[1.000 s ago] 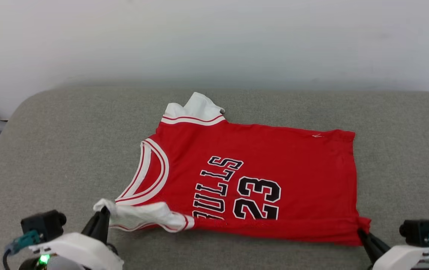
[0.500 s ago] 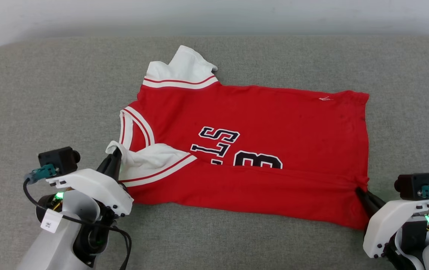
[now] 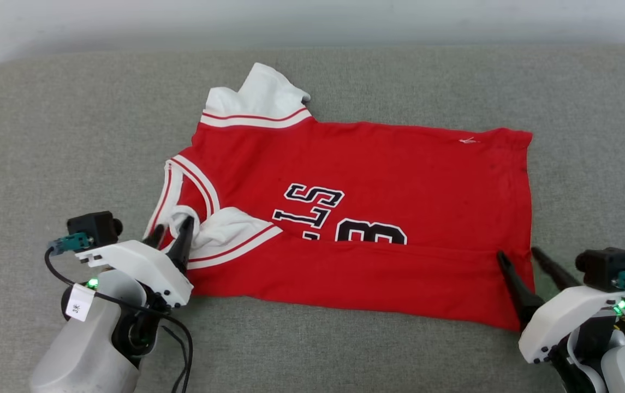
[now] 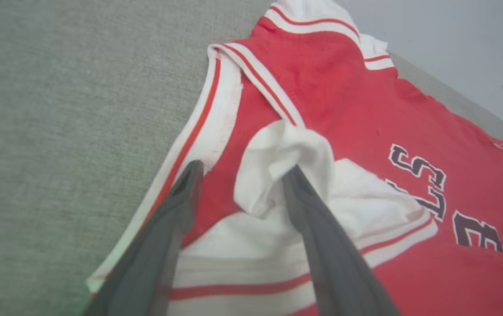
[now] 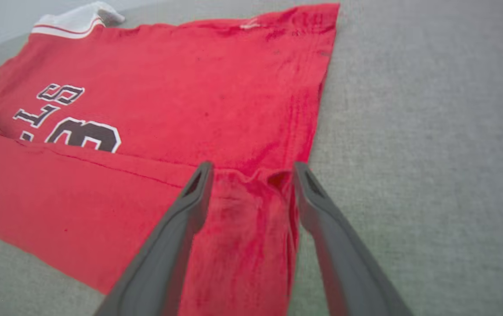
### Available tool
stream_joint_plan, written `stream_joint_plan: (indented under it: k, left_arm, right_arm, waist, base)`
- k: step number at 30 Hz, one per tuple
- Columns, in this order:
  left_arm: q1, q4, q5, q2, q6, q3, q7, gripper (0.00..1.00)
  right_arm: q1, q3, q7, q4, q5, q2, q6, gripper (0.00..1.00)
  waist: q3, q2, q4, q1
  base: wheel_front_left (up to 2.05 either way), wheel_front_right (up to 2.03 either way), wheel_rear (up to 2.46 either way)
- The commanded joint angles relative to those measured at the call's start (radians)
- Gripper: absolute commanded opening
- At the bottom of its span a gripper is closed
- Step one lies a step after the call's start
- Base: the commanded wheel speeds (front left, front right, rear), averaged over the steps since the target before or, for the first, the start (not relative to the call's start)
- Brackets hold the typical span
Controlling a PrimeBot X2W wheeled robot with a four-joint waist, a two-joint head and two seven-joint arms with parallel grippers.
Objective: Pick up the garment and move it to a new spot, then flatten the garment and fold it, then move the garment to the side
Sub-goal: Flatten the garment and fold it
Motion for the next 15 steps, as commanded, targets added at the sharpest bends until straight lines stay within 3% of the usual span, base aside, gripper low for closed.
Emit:
stream_joint_plan:
  k: [1,10,11,15]
  left_arm:
    - [-0.010,0.011,0.012,0.010,-0.003,0.007,-0.029,1.00]
    - [0.027,-0.023,0.034,0.066,0.032,0.019,-0.052,1.00]
    - [0.044,-0.067,0.024,0.107,0.042,0.017,0.006,1.00]
    - [0.070,-0.144,-0.016,0.178,0.048,0.005,0.174,1.00]
  right_arm:
    - [-0.009,0.004,-0.070,-0.018,-0.003,0.005,-0.001,1.00]
    - [0.050,-0.005,-0.266,-0.073,-0.055,0.032,-0.001,1.00]
    - [0.075,-0.019,-0.274,-0.102,-0.082,0.052,-0.001,1.00]
    - [0.113,-0.041,-0.262,-0.147,-0.106,0.075,-0.001,1.00]
  waist:
    - [-0.023,-0.0001,0.005,-0.0002]
    - [-0.111,-0.0001,0.003,-0.0002]
    - [-0.132,-0.0001,0.000,-0.0002]
    - [-0.149,-0.0001,-0.002,-0.0002]
  base:
    - [0.00,0.00,0.00]
    - [0.00,0.00,0.00]
    - [0.00,0.00,0.00]
    - [0.00,0.00,0.00]
